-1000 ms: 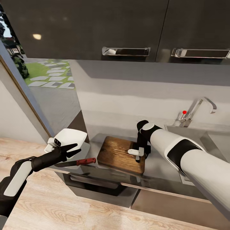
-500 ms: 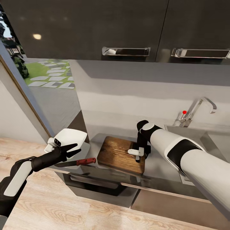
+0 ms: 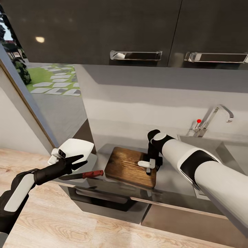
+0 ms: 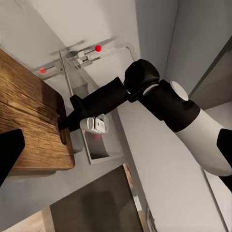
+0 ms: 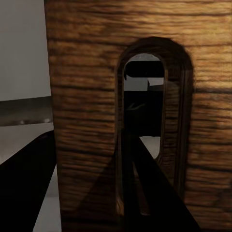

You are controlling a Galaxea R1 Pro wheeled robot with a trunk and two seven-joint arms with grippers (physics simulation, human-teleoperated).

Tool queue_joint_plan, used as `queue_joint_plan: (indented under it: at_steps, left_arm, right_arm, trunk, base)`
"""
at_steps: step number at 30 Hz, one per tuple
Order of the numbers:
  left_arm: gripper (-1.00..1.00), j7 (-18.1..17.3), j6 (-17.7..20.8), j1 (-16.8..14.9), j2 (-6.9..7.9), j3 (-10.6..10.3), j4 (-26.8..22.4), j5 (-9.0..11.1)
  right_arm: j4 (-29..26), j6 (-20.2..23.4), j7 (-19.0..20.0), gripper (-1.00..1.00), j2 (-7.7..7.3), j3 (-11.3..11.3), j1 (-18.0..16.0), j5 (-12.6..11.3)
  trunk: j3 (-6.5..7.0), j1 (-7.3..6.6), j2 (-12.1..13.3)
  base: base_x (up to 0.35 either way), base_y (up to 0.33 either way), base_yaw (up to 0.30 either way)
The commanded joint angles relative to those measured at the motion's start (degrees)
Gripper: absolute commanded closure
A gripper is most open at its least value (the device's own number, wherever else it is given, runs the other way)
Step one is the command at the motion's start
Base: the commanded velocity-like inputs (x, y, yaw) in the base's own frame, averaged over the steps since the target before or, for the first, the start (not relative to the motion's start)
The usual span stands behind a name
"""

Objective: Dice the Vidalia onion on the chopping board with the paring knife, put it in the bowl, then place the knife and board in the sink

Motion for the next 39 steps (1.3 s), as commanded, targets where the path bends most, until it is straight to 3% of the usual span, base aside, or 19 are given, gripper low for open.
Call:
queue_joint_plan:
  at_steps: [1, 2, 3, 39]
  left_arm:
    - [-1.00, -0.20, 0.21, -0.05, 0.01, 0.02, 0.00, -0.09]
    - [-1.00, -0.20, 0.21, -0.05, 0.01, 0.02, 0.00, -0.09]
    - [-1.00, -0.20, 0.22, -0.05, 0.01, 0.02, 0.00, -0.09]
    - [-1.00, -0.20, 0.23, -0.05, 0.03, 0.02, 0.00, -0.09]
  right_arm:
    - [-0.14, -0.01, 0.46, 1.00, 0.04, 0.00, -0.09, -0.58]
    - [-0.14, -0.01, 0.46, 1.00, 0.04, 0.00, -0.09, -0.58]
    - [-0.12, -0.01, 0.46, -1.00, 0.04, 0.00, -0.09, -0.58]
    - [-0.13, -0.01, 0.46, -1.00, 0.04, 0.00, -0.01, -0.59]
  trunk:
    - [-0.11, 0.03, -0.12]
    - [-0.11, 0.03, -0.12]
    - [-0.11, 0.03, -0.12]
    - [-0.11, 0.03, -0.12]
  base:
    - [0.000, 0.000, 0.000]
    - [0.000, 0.000, 0.000]
    - [0.000, 0.000, 0.000]
    - [0.000, 0.000, 0.000]
